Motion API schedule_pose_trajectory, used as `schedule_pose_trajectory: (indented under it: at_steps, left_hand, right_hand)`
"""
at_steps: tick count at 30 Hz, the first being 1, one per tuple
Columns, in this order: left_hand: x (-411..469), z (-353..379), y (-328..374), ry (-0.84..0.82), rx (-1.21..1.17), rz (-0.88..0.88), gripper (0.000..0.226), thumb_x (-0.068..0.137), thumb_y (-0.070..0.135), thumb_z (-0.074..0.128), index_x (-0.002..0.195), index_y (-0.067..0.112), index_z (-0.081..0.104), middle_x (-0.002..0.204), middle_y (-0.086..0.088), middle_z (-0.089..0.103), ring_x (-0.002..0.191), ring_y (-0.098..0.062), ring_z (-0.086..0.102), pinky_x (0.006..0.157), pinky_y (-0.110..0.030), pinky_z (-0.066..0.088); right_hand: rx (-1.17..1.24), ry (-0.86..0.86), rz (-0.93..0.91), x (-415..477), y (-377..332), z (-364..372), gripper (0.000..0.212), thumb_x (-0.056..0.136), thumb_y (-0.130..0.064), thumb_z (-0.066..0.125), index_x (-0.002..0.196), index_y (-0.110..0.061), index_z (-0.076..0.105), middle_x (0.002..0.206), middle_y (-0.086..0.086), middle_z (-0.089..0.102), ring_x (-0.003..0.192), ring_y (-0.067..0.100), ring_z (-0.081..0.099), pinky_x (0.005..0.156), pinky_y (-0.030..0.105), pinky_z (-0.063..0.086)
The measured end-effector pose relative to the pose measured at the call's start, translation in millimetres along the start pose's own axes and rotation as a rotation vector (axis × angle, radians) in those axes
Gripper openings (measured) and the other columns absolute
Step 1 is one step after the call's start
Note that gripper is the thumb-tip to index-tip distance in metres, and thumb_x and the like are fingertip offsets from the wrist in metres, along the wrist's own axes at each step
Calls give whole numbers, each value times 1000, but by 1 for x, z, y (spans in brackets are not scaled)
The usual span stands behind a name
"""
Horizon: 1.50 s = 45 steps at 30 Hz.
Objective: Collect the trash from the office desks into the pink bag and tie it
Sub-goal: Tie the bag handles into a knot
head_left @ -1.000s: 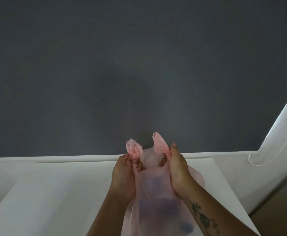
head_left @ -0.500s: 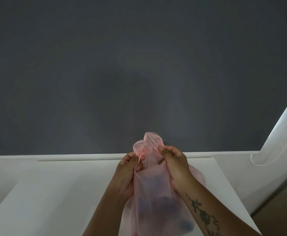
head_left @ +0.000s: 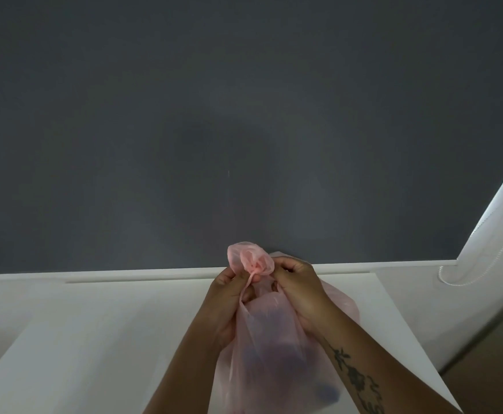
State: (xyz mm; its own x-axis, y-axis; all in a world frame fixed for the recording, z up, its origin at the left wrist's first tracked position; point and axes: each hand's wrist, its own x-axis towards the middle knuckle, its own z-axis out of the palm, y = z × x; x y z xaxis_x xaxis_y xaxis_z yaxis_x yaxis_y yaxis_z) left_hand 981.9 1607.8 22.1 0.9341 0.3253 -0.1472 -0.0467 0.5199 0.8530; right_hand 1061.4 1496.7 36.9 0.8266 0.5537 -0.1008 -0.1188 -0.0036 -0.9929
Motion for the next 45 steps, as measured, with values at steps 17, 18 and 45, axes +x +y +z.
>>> schedule_pose_trajectory:
  at_steps: [17, 18, 45]
  left_hand:
    - [8, 11, -12, 493, 416, 203, 28, 105, 39, 38, 98, 14, 51, 79, -13, 61, 70, -25, 60, 62, -40, 53]
    - [7, 15, -13, 549, 498, 265, 30, 105, 39, 36, 95, 13, 48, 78, -12, 59, 70, -25, 58, 62, -40, 51]
    - [12, 15, 13, 439, 852, 440, 24, 102, 31, 50, 85, 15, 45, 76, 2, 52, 67, -10, 49, 53, -6, 41]
  right_hand:
    - [-183, 308, -269, -10, 2, 4, 17, 100, -25, 46, 89, -28, 57, 85, -4, 66, 76, 7, 63, 62, 16, 51]
    - [-220, 330, -286, -8, 2, 5, 18, 102, -27, 42, 89, -30, 54, 86, -4, 65, 78, 9, 62, 63, 17, 51]
    - [-709, -425, 215, 20, -28, -27, 29, 73, -43, 74, 97, -27, 77, 100, -1, 76, 104, 25, 69, 98, 42, 52]
